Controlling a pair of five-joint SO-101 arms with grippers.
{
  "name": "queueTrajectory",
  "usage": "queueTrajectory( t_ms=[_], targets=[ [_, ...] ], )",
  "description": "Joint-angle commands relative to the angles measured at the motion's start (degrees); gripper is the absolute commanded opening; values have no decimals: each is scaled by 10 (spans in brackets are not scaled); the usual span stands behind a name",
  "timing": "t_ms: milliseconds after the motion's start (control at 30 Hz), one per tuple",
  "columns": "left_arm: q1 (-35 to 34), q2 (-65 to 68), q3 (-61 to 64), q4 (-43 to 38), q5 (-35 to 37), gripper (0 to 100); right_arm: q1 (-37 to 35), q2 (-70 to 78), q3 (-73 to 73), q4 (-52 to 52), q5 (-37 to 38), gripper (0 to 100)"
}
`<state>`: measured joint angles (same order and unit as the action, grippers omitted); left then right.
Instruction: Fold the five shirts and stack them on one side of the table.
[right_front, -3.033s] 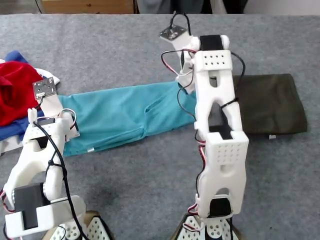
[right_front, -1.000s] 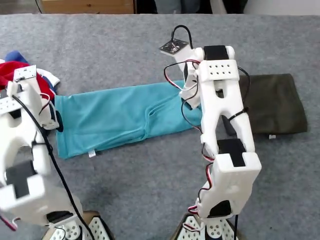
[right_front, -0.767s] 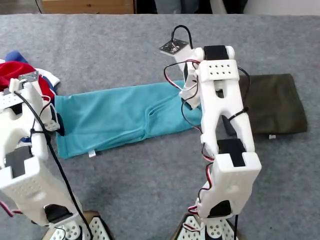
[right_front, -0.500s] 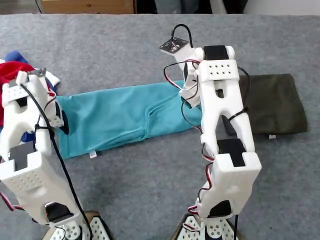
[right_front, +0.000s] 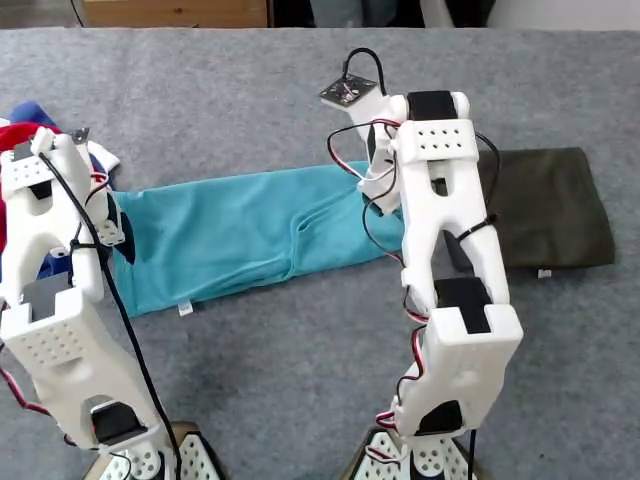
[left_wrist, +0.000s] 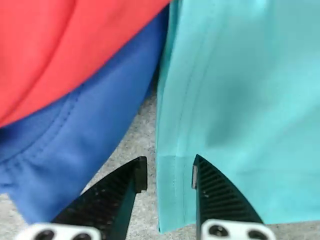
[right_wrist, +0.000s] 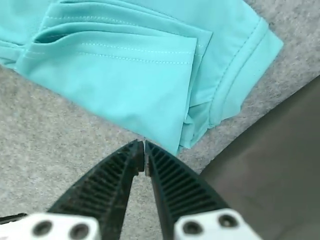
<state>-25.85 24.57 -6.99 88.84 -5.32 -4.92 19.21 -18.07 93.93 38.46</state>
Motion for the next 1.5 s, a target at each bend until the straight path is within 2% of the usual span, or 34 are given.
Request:
queueTrajectory(
  t_ms=[0,367,533,600,800,967,1267,1467],
  targets=[
    [1,11,-14,-15,32,173,-3,-31,-1,-10,5,14],
    [1,104,-35,-28,42,172,-3,-31,-1,-13,5,14],
    [2,130,-58,-26,46,70,-3,-31,-1,-13,5,14],
    [3,130,-60,-26,44,29,-3,-31,-1,-13,5,14],
    [4,123,-62,-26,44,29,0,-31,-1,-23,5,14],
    [17,49,-64,-14,44,29,0,-34,-2,-39,4,14],
    [113,-163,-58,-3,46,29,2,-97,-45,-67,1,14],
    [223,-204,-60,-1,49,30,22,-194,-53,-129,1,14]
  ],
)
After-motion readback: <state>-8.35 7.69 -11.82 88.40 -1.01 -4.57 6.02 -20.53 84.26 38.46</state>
